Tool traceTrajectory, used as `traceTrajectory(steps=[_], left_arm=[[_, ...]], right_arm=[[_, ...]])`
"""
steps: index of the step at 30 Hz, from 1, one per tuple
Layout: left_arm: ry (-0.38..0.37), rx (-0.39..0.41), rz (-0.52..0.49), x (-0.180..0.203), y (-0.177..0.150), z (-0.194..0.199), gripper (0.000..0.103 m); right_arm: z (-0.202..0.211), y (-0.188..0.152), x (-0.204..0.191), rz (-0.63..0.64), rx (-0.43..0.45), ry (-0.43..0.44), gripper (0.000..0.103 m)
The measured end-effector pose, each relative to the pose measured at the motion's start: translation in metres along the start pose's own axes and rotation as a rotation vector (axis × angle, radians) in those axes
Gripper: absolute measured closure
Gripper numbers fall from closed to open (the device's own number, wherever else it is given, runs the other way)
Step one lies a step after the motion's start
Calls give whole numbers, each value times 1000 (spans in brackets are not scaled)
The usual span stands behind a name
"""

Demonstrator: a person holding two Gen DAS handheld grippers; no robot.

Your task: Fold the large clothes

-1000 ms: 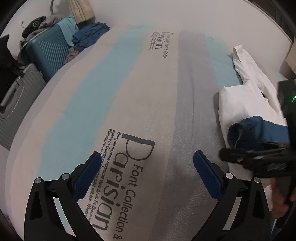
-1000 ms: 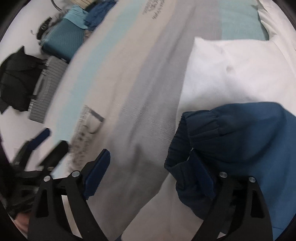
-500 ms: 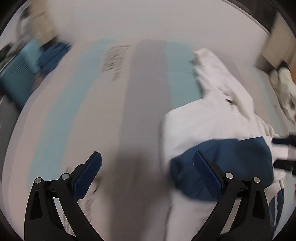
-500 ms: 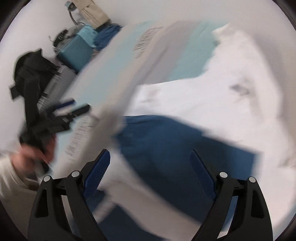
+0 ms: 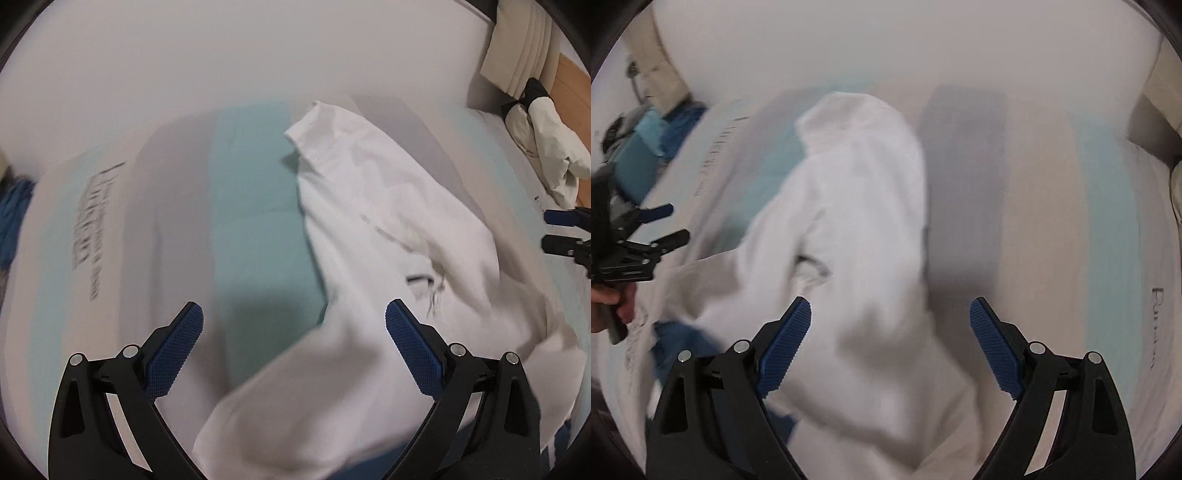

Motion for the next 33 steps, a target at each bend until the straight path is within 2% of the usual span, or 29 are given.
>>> traceTrajectory(steps=[1,4,11,13,14,18,22,24,28,31,33], left_arm=[[-1,-1,-5,1,9,-7,6],[-23,-9,-7,-2,35,-29,6],[-29,-22,27,-17,79,-74,6],[-35,-20,46,-18,87,-85,6],[-41,-27,45,-18,89,-91,6],[-50,-56,23,-13,98,-112,7],[-116,-71,65,-14,104,-129,8],[-115,-82,65,-11,106,-137,9],[-124,-94,59,-5,111,-148,10],[-144,-98,85,-5,113,-155,15],[-157,-88,103,-6,116,-159,19]], right_arm=[[-10,9,6,4,-5,17,10],[-32,33,14,30,-10,21,8],[-75,77,13,44,-4,6,9],[-86,85,8,48,-10,5,16],[-91,89,6,51,-12,-11,16],[-109,100,-2,60,-8,-36,16],[-122,112,-9,53,-6,-34,16],[-127,116,-12,51,-11,-44,16],[-134,109,-16,58,-21,-59,19],[-140,105,-10,33,-35,-56,25],[-138,105,-6,16,-12,-67,25]])
Point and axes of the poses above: each gripper's, at about its wrist camera, not at the fingertips, and z roughly against the way its jaws point, x to its right, y to its top, the point moved 1 cm from there along -z, roughly the way its jaws point, and after that the axes turned 9 degrees about -x, right-handed, at the moved point
